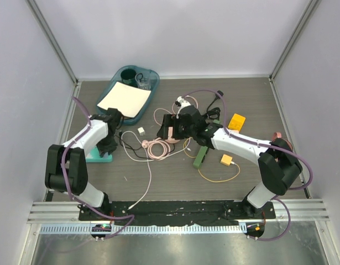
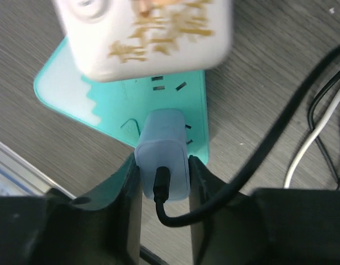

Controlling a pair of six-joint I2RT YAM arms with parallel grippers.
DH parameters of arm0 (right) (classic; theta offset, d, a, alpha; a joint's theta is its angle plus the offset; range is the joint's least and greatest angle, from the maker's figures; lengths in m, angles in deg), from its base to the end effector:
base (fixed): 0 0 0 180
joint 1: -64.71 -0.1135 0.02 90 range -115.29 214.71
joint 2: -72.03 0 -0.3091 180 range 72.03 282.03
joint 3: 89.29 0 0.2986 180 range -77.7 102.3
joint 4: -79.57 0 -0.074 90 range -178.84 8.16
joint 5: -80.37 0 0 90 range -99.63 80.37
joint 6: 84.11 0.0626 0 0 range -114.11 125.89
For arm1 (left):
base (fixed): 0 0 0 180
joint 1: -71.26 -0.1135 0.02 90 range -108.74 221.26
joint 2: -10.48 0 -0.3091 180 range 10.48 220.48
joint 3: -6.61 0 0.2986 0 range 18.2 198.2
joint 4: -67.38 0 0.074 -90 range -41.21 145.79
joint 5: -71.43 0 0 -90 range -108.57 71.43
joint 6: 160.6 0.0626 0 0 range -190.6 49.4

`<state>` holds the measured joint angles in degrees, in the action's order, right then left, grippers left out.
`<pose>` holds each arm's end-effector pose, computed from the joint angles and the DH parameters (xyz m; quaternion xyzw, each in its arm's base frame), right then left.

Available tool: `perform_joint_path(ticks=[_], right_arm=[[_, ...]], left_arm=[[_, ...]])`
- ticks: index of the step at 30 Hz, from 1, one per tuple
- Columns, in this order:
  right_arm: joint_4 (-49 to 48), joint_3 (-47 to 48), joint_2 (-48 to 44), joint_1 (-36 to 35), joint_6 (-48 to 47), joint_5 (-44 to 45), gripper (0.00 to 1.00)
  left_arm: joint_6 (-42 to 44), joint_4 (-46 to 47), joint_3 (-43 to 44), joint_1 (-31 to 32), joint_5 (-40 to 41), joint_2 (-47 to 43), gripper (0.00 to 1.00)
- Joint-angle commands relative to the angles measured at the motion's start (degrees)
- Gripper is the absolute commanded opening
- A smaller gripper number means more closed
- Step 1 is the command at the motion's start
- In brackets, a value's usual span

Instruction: Pull the plug off the socket

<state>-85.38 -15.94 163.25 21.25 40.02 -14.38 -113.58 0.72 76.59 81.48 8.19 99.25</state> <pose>0.3051 0.2963 0.2568 -0.0911 0.8732 0.3275 0.3492 0.3065 -0.0266 0.1969 -0.2829 0.9300 0.1895 0.1381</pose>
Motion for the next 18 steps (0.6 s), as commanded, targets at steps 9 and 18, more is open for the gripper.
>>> perform_joint_path(ticks=[9, 18], right_arm=[[-18.1, -4.5, 0.2, -3.2, 10.7, -5.1, 0.91], [-28.5, 5.0, 12.6, -10.1, 20.8, -2.3, 0.9]], left_arm=[[2.5, 2.2, -0.3, 0.0, -0.5, -9.3, 0.0], [6.1, 6.5, -5.8, 0.0, -9.2, -21.4, 0.0]])
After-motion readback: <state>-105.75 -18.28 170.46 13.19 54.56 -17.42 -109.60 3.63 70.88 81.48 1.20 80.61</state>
